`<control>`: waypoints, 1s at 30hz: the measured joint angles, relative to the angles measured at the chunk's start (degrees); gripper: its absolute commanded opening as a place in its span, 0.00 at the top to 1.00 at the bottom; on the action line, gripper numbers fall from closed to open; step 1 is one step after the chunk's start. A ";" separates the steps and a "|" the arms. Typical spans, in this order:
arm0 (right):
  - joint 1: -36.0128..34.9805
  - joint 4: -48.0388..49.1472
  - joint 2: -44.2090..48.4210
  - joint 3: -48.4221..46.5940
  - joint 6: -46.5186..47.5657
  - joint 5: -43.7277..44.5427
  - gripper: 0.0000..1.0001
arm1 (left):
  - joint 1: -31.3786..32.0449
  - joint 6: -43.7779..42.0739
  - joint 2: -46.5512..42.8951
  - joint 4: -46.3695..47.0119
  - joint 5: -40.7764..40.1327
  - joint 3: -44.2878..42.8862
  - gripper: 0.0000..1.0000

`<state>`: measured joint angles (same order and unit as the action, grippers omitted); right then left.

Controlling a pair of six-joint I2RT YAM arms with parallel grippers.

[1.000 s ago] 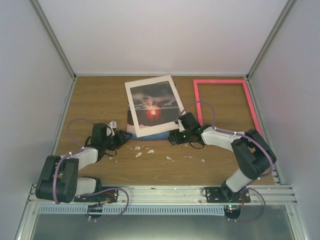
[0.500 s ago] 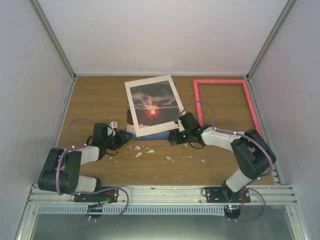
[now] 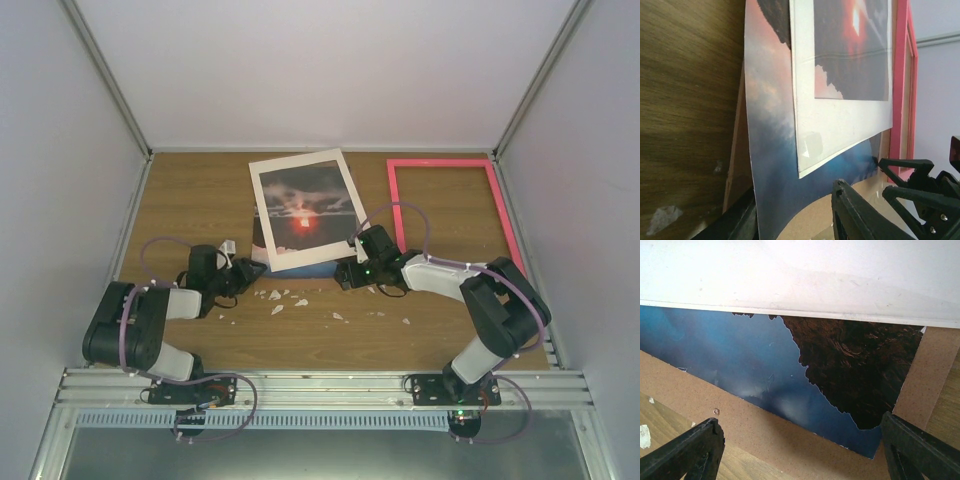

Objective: Take the photo out of the frame

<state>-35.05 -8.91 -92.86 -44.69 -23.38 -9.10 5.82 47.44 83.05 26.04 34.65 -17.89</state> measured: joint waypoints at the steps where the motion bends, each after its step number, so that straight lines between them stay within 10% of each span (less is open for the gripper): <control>1: 0.00 0.11 -0.07 0.00 0.02 0.00 0.14 | 0.00 0.17 0.61 0.59 -0.04 0.00 0.65; 30: -0.48 1.75 -0.44 0.39 0.55 0.07 0.14 | 0.00 1.31 11.23 9.20 -4.15 -4.50 0.93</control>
<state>-35.53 -7.16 -93.30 -44.29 -22.83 -9.04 5.82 48.75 94.28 35.24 30.50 -22.39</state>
